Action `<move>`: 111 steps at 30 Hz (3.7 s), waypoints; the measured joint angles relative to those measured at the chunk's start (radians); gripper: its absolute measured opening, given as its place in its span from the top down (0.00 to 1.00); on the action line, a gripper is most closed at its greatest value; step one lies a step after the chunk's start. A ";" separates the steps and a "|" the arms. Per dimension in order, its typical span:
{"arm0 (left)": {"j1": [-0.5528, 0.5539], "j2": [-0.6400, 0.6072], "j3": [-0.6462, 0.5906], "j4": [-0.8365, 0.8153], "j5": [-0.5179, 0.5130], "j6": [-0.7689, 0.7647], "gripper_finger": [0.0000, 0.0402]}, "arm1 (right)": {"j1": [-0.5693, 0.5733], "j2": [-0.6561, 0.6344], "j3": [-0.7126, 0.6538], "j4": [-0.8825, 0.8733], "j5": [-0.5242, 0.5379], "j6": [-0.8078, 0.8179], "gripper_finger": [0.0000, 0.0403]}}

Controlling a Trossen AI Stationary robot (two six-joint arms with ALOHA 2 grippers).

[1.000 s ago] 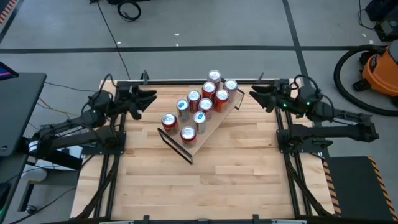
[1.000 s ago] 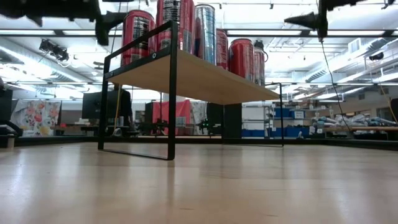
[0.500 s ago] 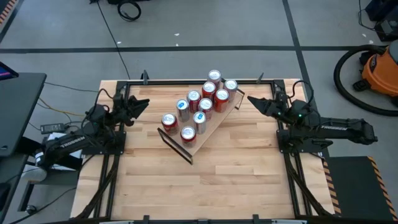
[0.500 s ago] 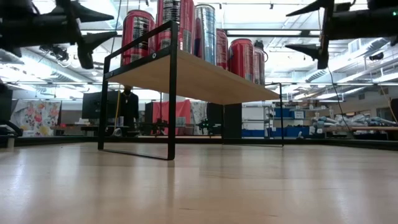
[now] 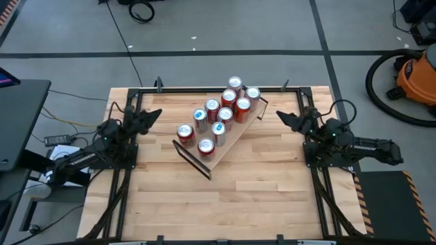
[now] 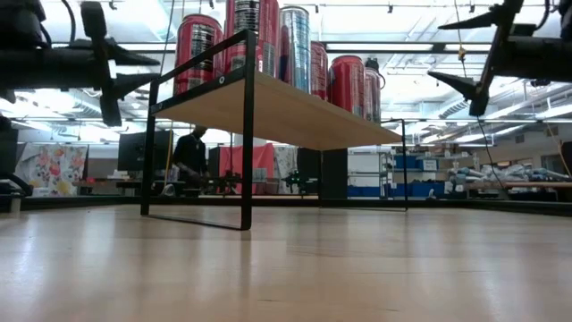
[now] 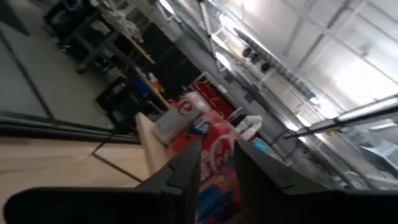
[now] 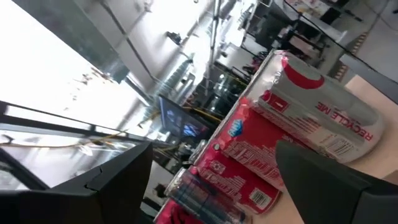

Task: Place canned beverage on shelf
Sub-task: Return to Home Position

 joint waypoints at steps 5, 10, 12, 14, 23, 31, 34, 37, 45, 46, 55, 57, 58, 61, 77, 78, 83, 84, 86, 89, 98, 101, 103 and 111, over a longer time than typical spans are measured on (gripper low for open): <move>0.000 0.001 0.000 -0.047 -0.063 -0.016 0.77 | 0.000 -0.066 -0.019 -0.093 -0.010 0.026 0.14; 0.000 0.001 0.000 -0.102 -0.047 0.037 0.77 | 0.000 -0.067 -0.019 -0.114 0.003 -0.032 0.14; 0.000 0.002 0.000 -0.118 -0.044 0.091 0.77 | 0.000 -0.064 -0.019 -0.116 0.005 -0.097 0.14; 0.000 0.002 0.000 -0.118 -0.044 0.127 0.77 | 0.000 -0.065 -0.019 -0.148 0.004 -0.328 0.14; 0.000 0.002 0.000 -0.118 -0.044 0.141 0.77 | 0.000 -0.064 -0.019 -0.189 0.001 -1.001 0.14; 0.000 0.002 0.000 -0.119 -0.044 0.142 0.77 | 0.000 -0.064 -0.019 -0.189 0.001 -0.966 0.14; 0.000 0.002 0.000 -0.119 -0.044 0.142 0.77 | 0.000 -0.064 -0.019 -0.189 0.001 -0.967 0.14; 0.000 0.002 0.000 -0.119 -0.044 0.142 0.77 | 0.000 -0.064 -0.019 -0.189 0.001 -0.967 0.14; 0.000 0.002 -0.001 -0.119 -0.044 0.142 0.77 | 0.000 -0.064 -0.019 -0.189 0.000 -0.967 0.14; 0.000 0.002 -0.001 -0.119 -0.044 0.142 0.77 | 0.000 -0.064 -0.019 -0.189 0.001 -0.967 0.14; 0.000 0.002 -0.001 -0.119 -0.044 0.142 0.77 | 0.000 -0.064 -0.019 -0.189 0.000 -0.967 0.14; 0.000 0.002 -0.001 -0.119 -0.044 0.142 0.77 | 0.000 -0.064 -0.019 -0.189 0.000 -0.967 0.14; 0.000 0.002 -0.001 -0.119 -0.044 0.142 0.77 | 0.000 -0.064 -0.019 -0.189 0.000 -0.967 0.14; 0.000 0.002 -0.001 -0.119 -0.044 0.142 0.77 | 0.000 -0.064 -0.019 -0.189 0.000 -0.967 0.14; 0.000 0.002 -0.001 -0.119 -0.044 0.143 0.77 | 0.000 -0.064 -0.019 -0.189 0.000 -0.967 0.14; 0.000 0.002 -0.001 -0.119 -0.044 0.142 0.77 | 0.000 -0.064 -0.019 -0.189 0.000 -0.967 0.14; 0.000 0.002 -0.001 -0.119 -0.044 0.143 0.77 | 0.000 -0.064 -0.019 -0.189 0.000 -0.967 0.14; 0.000 0.002 -0.001 -0.119 -0.044 0.143 0.77 | 0.000 -0.064 -0.019 -0.189 0.000 -0.967 0.14; 0.000 0.002 -0.001 -0.119 -0.044 0.143 0.77 | 0.000 -0.064 -0.019 -0.189 0.000 -0.967 0.14; 0.000 0.002 -0.001 -0.119 -0.044 0.143 0.77 | 0.000 -0.064 -0.019 -0.189 0.000 -0.967 0.14; 0.000 0.002 -0.001 -0.119 -0.044 0.143 0.77 | 0.000 -0.064 -0.019 -0.189 0.000 -0.967 0.14; 0.000 0.002 -0.001 -0.119 -0.044 0.143 0.77 | 0.000 -0.064 -0.019 -0.189 0.000 -0.967 0.14; 0.000 0.002 -0.001 -0.119 -0.044 0.143 0.77 | 0.000 -0.064 -0.019 -0.189 0.000 -0.967 0.14; 0.000 0.002 -0.001 -0.119 -0.044 0.143 0.77 | 0.000 -0.064 -0.019 -0.189 0.000 -0.967 0.14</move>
